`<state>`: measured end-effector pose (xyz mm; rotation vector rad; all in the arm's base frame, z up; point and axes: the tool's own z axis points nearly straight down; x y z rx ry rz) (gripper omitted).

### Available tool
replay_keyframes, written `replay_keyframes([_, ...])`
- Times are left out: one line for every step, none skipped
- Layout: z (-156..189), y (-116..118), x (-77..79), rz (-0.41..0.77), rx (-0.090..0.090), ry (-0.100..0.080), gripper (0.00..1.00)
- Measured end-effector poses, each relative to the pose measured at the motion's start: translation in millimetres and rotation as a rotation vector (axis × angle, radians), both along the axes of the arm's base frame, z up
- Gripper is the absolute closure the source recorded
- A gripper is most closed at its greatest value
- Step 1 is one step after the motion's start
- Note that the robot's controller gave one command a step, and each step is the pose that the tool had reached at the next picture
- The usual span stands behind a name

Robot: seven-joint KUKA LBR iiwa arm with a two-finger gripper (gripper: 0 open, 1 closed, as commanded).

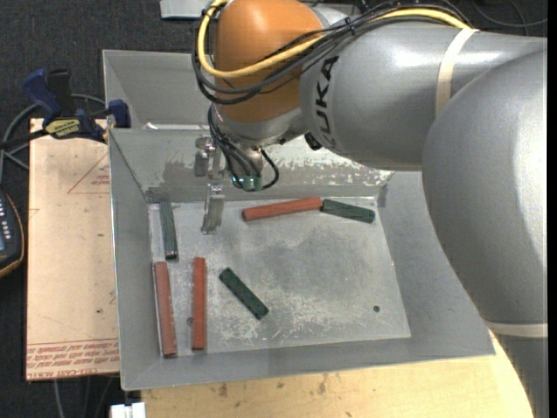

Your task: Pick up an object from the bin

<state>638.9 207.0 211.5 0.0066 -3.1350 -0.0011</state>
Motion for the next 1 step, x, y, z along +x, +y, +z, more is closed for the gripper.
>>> replay_keyframes([25.1, 24.0, -25.7, -0.066, 0.002, -0.008, 0.00])
